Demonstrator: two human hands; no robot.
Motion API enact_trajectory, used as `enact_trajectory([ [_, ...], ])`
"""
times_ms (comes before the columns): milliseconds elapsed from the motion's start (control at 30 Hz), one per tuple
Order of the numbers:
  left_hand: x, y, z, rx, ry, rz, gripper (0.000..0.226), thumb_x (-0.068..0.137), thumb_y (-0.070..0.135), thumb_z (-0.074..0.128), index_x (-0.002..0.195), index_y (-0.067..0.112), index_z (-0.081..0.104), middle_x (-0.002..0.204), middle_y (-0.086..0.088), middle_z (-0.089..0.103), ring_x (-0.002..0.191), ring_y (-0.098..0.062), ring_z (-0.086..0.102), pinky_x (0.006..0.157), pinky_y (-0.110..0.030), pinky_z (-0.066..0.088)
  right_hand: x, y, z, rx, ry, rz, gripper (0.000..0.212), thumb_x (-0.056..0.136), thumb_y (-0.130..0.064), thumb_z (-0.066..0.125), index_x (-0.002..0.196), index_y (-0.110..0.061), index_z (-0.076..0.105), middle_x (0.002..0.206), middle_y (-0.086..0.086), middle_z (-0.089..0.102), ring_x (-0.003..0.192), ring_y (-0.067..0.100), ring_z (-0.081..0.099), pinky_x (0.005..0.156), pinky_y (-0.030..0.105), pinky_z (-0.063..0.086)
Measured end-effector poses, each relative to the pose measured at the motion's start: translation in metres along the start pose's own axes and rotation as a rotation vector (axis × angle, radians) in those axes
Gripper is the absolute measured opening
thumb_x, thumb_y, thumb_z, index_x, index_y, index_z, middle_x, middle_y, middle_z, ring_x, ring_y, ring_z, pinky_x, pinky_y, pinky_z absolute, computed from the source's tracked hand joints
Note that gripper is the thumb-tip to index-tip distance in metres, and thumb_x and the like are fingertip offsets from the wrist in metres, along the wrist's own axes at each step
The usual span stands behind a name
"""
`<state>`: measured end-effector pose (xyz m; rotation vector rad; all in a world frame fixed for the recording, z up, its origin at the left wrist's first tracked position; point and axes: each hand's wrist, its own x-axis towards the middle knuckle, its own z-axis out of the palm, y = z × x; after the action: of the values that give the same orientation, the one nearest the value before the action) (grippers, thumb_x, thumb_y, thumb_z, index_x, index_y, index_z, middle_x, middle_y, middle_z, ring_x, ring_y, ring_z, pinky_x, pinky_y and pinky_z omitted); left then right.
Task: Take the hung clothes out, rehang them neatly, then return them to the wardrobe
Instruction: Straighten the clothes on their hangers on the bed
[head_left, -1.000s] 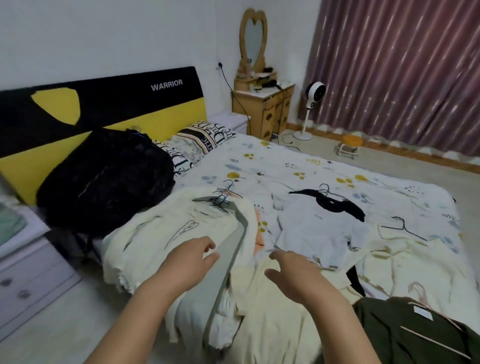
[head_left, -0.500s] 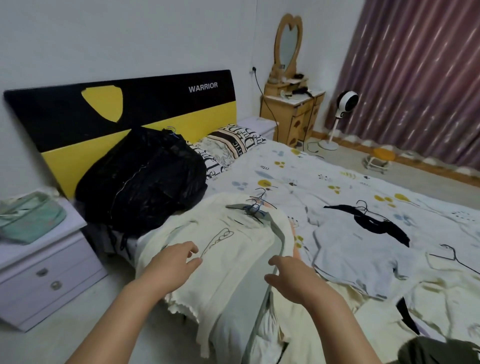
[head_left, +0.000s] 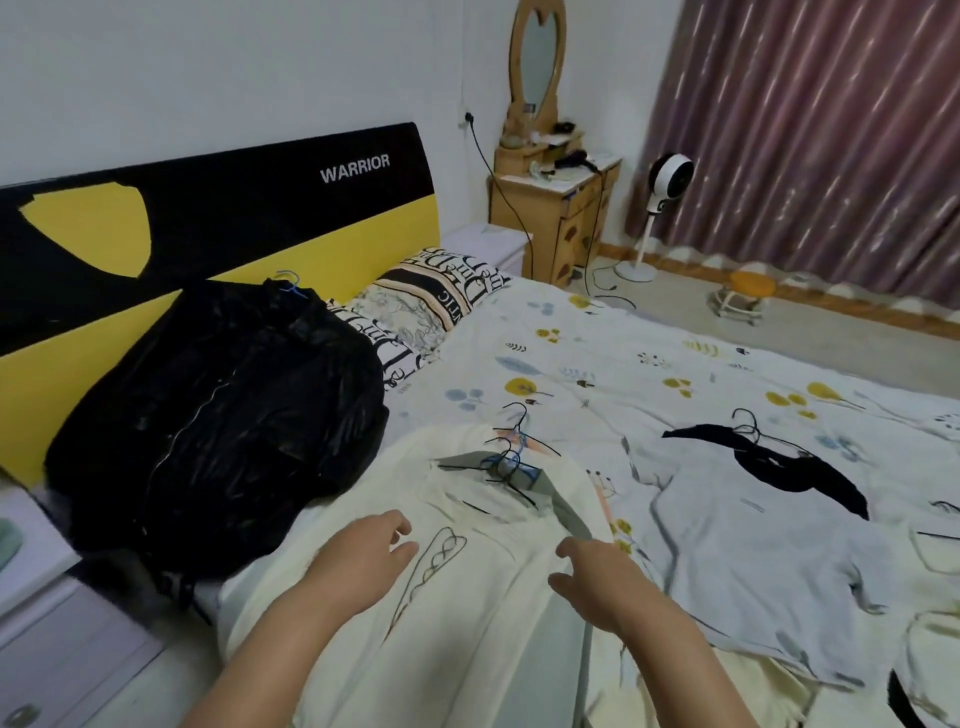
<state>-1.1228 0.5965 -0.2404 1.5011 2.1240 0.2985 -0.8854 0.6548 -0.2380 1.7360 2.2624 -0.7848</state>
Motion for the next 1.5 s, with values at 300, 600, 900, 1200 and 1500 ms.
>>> enact_trajectory([
  [300, 0.112, -0.042, -0.004, 0.085, -0.121, 0.068, 0.03, 0.095, 0.036, 0.043, 0.123, 0.026, 0.048, 0.126, 0.009, 0.053, 0.108, -0.009, 0.052, 0.088, -0.022, 0.043, 0.098, -0.013, 0.007, -0.002, -0.016, 0.116, 0.04, 0.096, -0.034, 0.043, 0.13, -0.014, 0.044, 0.127, 0.009, 0.052, 0.121, 0.026, 0.047, 0.095, 0.032, 0.042],
  [600, 0.256, -0.084, 0.028, 0.292, -0.255, 0.237, 0.035, 0.097, 0.032, 0.038, 0.131, 0.024, 0.041, 0.132, 0.007, 0.046, 0.113, -0.011, 0.049, 0.095, -0.027, 0.041, 0.205, -0.014, 0.072, 0.052, 0.013, 0.321, 0.038, 0.096, -0.03, 0.042, 0.131, -0.016, 0.04, 0.126, 0.005, 0.048, 0.12, 0.023, 0.044, 0.095, 0.031, 0.042],
  [900, 0.367, -0.117, 0.104, 0.4, -0.302, 0.282, 0.047, 0.097, 0.026, 0.038, 0.142, 0.024, 0.025, 0.155, 0.002, 0.013, 0.135, -0.016, 0.028, 0.107, -0.027, 0.03, 0.293, 0.017, 0.132, 0.115, 0.131, 0.538, 0.058, 0.095, -0.03, 0.042, 0.145, -0.017, 0.016, 0.147, 0.004, 0.027, 0.133, 0.023, 0.03, 0.101, 0.031, 0.034],
  [1200, 0.434, -0.132, 0.155, 0.534, -0.255, 0.316, 0.05, 0.099, 0.03, 0.03, 0.147, 0.023, 0.014, 0.149, -0.001, 0.029, 0.133, -0.016, 0.033, 0.107, -0.028, 0.029, 0.336, 0.034, 0.156, -0.021, 0.149, 0.656, 0.039, 0.096, -0.036, 0.039, 0.13, -0.02, 0.035, 0.13, 0.003, 0.04, 0.126, 0.023, 0.036, 0.098, 0.035, 0.032],
  [1500, 0.421, -0.12, 0.13, 0.3, -0.169, 0.319, 0.028, 0.089, 0.036, 0.056, 0.109, 0.017, 0.056, 0.107, -0.002, 0.06, 0.102, -0.021, 0.053, 0.084, -0.029, 0.037, 0.306, 0.029, 0.157, 0.141, 0.198, 0.608, 0.018, 0.096, -0.035, 0.037, 0.101, -0.019, 0.044, 0.112, 0.003, 0.056, 0.102, 0.023, 0.054, 0.075, 0.031, 0.036],
])
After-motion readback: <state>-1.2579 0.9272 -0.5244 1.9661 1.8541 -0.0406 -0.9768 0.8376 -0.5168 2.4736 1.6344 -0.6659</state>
